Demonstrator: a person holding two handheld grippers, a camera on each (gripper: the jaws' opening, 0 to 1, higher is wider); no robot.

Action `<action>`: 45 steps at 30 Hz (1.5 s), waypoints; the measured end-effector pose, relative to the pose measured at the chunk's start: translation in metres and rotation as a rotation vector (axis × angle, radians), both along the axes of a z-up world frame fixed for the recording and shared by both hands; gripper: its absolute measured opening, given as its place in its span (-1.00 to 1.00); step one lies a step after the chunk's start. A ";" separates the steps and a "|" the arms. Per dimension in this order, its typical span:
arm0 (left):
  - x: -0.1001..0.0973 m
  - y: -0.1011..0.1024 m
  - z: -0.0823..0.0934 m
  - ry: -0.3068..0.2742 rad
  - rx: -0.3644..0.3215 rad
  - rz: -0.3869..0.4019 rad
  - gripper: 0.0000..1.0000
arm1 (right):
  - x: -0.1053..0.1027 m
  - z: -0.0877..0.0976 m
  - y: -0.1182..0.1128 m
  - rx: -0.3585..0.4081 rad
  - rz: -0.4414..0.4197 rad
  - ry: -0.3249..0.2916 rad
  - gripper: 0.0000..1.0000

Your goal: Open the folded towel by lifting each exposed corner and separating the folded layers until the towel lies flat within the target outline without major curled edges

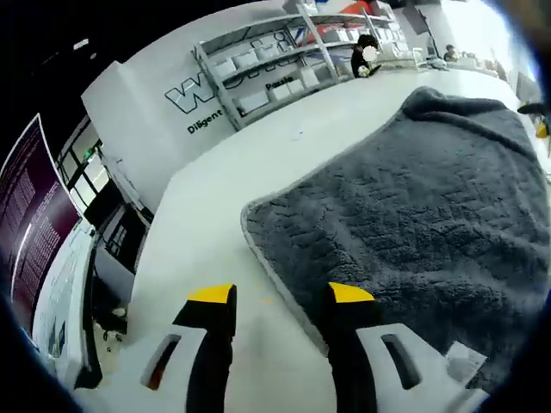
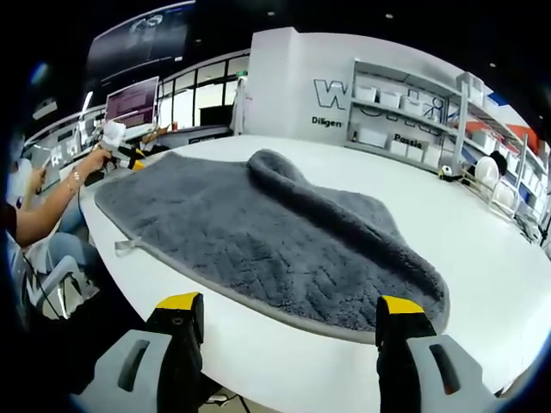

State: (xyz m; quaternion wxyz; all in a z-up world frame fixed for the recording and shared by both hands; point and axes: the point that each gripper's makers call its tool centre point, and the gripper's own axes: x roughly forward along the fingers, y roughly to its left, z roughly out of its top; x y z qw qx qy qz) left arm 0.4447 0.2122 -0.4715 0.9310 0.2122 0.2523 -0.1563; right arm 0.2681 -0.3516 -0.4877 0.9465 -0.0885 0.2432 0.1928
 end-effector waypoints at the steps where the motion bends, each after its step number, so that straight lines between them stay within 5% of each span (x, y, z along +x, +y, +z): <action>1: -0.005 -0.004 0.003 0.002 -0.038 -0.010 -0.13 | 0.000 0.000 0.000 0.000 0.000 0.000 0.66; 3: -0.017 -0.013 0.014 -0.028 -0.125 -0.044 -0.12 | 0.000 -0.001 0.001 -0.002 0.001 0.002 0.66; 7: -0.048 -0.021 0.019 -0.038 -0.139 -0.093 -0.13 | -0.001 -0.001 0.005 -0.004 0.006 0.001 0.66; 13: -0.091 -0.054 0.017 0.034 -0.292 -0.257 -0.21 | 0.002 -0.003 0.011 -0.002 0.016 0.003 0.66; 19: -0.119 -0.064 0.005 0.073 -0.272 -0.316 -0.37 | 0.003 -0.003 0.013 0.003 0.019 0.003 0.66; 27: -0.127 -0.048 -0.034 0.175 -0.155 -0.295 -0.46 | 0.002 0.000 0.017 0.000 0.036 -0.010 0.67; 29: -0.126 -0.050 -0.029 0.163 -0.204 -0.296 -0.52 | 0.001 0.000 0.019 0.006 0.040 -0.008 0.67; 45: -0.126 -0.040 -0.031 0.139 -0.179 -0.317 -0.91 | 0.002 0.002 0.022 -0.002 0.043 -0.004 0.68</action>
